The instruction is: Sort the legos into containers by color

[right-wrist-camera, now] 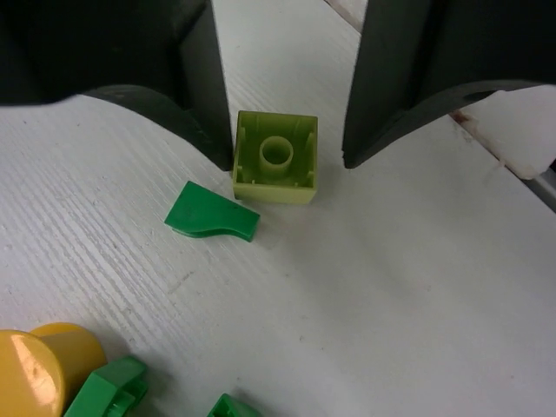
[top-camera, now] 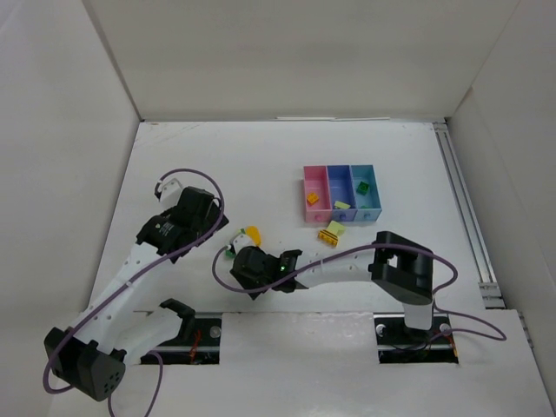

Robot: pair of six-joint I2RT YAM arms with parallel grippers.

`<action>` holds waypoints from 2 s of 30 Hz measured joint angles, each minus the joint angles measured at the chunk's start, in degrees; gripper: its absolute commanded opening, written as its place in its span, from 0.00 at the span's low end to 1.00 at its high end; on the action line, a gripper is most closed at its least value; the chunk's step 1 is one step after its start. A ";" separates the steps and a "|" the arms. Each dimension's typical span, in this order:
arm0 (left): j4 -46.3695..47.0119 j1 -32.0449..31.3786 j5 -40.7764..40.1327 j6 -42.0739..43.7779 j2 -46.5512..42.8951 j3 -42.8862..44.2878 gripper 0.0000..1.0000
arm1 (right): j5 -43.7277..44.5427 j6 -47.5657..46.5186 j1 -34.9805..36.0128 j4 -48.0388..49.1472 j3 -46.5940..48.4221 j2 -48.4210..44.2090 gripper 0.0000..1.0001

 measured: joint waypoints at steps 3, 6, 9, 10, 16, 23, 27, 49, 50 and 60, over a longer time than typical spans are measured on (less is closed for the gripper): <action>0.04 0.00 0.24 0.57 -0.04 -0.22 0.99 | 0.83 0.98 0.02 -0.09 0.44 0.37 0.43; 0.24 0.00 0.39 0.87 -0.07 -0.22 0.99 | 1.75 1.95 0.04 -0.11 0.48 0.42 0.34; 0.28 0.00 0.46 1.09 -0.07 -0.22 0.99 | 2.69 2.40 0.04 -0.33 0.48 0.42 0.26; 0.37 0.00 0.55 1.18 -0.07 -0.22 0.99 | 3.06 2.51 0.04 -0.52 0.48 0.35 0.25; 2.80 0.00 2.51 3.48 -0.22 -0.87 0.99 | 5.60 2.97 0.04 -2.99 -0.13 -3.98 0.23; 9.70 0.00 7.54 7.34 0.09 -2.86 0.99 | 10.75 2.21 -0.57 -6.51 -0.02 -12.87 0.19; 13.09 0.00 9.05 9.01 1.88 -2.89 0.99 | 11.10 0.26 -4.35 -7.82 -0.04 -15.32 0.19; 24.76 -7.26 10.62 15.76 21.84 10.34 0.99 | -1.99 -11.34 -39.10 -5.25 2.54 -17.46 0.17; 24.90 -7.56 10.51 16.06 22.77 11.23 0.99 | -2.73 -11.58 -39.47 -5.16 2.89 -17.29 0.17; 25.90 -7.91 10.05 20.04 28.92 16.15 0.99 | -5.11 -13.00 -41.92 -4.92 4.02 -16.63 0.17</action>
